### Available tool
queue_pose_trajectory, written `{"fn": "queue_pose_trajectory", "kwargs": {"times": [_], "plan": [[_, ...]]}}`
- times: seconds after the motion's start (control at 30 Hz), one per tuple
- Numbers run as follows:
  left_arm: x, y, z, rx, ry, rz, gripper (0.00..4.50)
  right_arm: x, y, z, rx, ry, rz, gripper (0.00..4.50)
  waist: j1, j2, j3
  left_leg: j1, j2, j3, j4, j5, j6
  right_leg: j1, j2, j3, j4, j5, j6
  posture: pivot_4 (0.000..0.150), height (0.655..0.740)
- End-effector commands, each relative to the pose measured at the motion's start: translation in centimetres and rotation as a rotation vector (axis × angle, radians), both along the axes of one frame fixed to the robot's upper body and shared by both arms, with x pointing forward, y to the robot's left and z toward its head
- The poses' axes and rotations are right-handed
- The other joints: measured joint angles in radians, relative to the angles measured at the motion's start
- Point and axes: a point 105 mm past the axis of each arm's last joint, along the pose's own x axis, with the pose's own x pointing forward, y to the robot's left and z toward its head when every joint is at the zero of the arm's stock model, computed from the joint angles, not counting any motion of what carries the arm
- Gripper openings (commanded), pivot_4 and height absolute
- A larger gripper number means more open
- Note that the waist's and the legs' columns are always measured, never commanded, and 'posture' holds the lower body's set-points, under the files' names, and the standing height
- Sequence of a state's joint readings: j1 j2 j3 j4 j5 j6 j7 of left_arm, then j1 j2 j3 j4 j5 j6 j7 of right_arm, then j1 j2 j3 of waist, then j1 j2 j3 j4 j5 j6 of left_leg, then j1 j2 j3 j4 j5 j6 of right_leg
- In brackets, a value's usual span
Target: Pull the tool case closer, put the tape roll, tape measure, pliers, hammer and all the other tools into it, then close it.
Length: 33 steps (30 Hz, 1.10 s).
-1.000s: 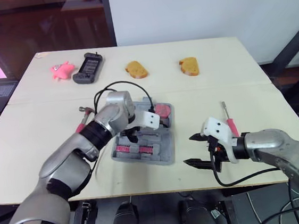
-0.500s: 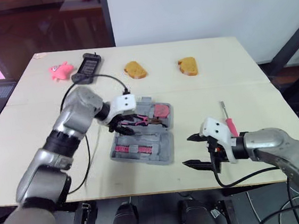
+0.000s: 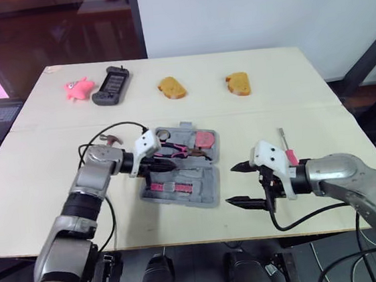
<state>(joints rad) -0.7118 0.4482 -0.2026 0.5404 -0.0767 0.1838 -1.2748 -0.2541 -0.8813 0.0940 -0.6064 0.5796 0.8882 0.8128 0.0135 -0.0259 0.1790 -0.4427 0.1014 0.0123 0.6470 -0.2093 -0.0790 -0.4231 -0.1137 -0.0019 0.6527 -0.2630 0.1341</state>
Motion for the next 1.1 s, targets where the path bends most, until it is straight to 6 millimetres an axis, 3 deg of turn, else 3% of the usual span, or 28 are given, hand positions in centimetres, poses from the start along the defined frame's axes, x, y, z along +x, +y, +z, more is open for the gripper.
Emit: {"fn": "queue_pose_trajectory", "kwargs": {"times": [0.03,0.23,0.4,0.53,0.63,0.77,0.87,0.97,1.07,1.1], "plan": [[1.1,-0.4,0.7,0.002,-0.073,0.011,0.02,-0.1,0.0,1.2,0.006,-0.051,0.003,4.50,0.000,0.000,0.000,0.000,0.000,0.000,0.000,0.000,0.000,0.000,0.000,0.000,0.000,0.000,0.000,0.150,0.7207],[1.5,-0.5,-1.2,0.077,-0.079,-0.006,0.02,-0.2,-0.1,1.2,0.007,-0.047,-0.010,4.50,0.001,0.000,0.000,0.000,0.000,0.000,0.000,0.000,0.000,0.000,0.000,0.000,0.000,0.000,0.000,0.150,0.7207],[0.6,1.1,-5.0,0.257,-0.042,-0.029,0.02,-0.2,-0.5,0.9,-0.006,-0.038,-0.026,4.50,0.000,0.000,0.000,0.000,0.000,0.000,0.000,0.000,0.000,0.000,0.000,0.000,0.000,0.000,0.000,0.150,0.7207],[0.7,0.7,-5.1,0.246,-0.060,-0.026,0.02,-0.1,-0.8,0.7,-0.017,-0.034,-0.033,4.50,0.001,0.002,-0.001,0.001,0.000,0.000,0.000,0.000,0.000,0.001,0.000,0.000,0.000,0.000,0.000,0.150,0.7207],[1.4,-0.1,-3.8,0.178,-0.076,-0.001,0.02,0.0,-0.8,0.7,-0.012,-0.039,-0.035,4.50,0.003,0.002,-0.001,0.001,0.000,0.000,0.000,0.000,0.000,0.002,0.000,0.000,-0.001,0.000,0.000,0.150,0.7207],[2.2,-0.6,-0.4,0.036,-0.108,0.032,0.02,0.3,-1.0,0.8,-0.007,-0.071,-0.035,4.50,0.005,0.001,-0.001,0.001,0.000,0.000,0.000,0.000,0.000,0.002,0.000,0.000,-0.001,0.000,0.000,0.150,0.7207],[2.5,0.4,3.0,-0.067,-0.149,0.074,0.02,0.7,-1.6,1.0,-0.011,-0.156,-0.050,4.50,0.002,0.001,-0.001,0.000,0.000,0.000,0.000,0.000,0.000,0.001,0.000,0.000,-0.001,0.000,0.000,0.150,0.7207],[2.0,2.4,4.5,-0.077,-0.171,0.110,0.02,1.5,-3.0,0.9,-0.014,-0.183,-0.096,4.50,-0.006,0.001,-0.001,0.000,0.000,0.000,-0.001,0.000,0.000,0.001,0.000,0.000,-0.001,0.000,0.001,0.150,0.7207],[1.2,5.1,5.4,-0.065,-0.177,0.162,0.93,2.2,-4.5,1.2,0.018,-0.184,-0.138,4.50,-0.011,0.002,-0.001,0.002,0.000,0.000,-0.002,0.000,0.000,0.001,0.000,0.000,-0.001,0.000,0.001,0.150,0.7207],[0.9,7.0,5.5,-0.061,-0.184,0.211,1.32,2.2,-5.3,1.3,0.034,-0.188,-0.157,4.50,-0.010,0.002,-0.001,0.002,0.000,0.000,-0.002,0.000,0.000,0.001,0.000,0.000,-0.001,0.000,0.001,0.150,0.7207]]}}
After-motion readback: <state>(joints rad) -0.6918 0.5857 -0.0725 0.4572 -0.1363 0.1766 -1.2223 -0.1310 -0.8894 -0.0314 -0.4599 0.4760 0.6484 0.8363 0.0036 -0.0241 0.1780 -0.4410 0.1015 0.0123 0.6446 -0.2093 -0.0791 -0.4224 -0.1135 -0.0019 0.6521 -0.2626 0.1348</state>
